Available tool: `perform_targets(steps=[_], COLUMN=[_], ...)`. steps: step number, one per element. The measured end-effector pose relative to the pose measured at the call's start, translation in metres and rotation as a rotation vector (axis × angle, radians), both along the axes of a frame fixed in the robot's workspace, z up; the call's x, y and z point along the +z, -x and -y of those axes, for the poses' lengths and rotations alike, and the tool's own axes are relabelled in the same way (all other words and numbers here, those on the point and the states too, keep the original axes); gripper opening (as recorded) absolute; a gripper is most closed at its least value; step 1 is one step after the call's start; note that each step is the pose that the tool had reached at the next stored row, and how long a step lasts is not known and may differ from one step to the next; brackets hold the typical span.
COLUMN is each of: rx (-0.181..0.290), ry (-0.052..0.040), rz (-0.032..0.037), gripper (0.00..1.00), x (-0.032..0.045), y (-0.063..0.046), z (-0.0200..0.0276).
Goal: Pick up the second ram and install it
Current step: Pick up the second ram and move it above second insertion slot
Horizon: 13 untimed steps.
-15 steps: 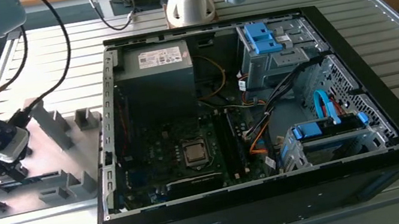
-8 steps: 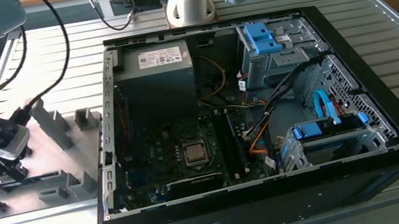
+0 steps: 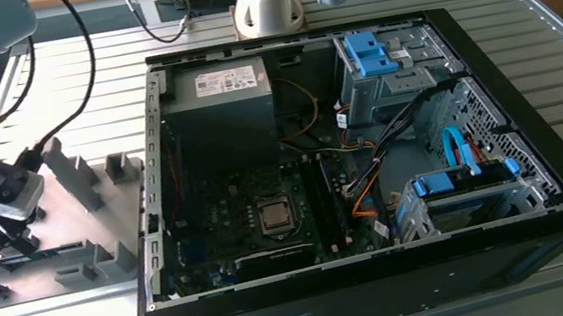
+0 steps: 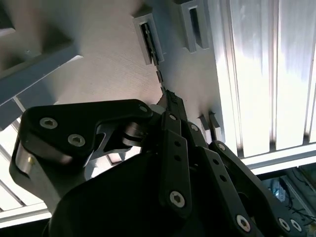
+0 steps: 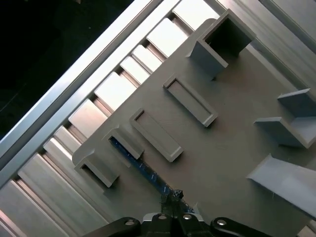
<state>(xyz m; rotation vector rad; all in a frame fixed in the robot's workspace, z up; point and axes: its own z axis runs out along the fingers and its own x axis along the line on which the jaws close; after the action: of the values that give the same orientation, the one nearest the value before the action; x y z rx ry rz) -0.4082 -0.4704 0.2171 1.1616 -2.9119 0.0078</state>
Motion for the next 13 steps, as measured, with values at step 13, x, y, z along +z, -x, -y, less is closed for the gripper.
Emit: perform_targets(steps=[13], rx=[0.176], ry=[0.0], rz=[0.0], gripper=[0.1], x=[-0.0001], y=[0.0], z=[0.0])
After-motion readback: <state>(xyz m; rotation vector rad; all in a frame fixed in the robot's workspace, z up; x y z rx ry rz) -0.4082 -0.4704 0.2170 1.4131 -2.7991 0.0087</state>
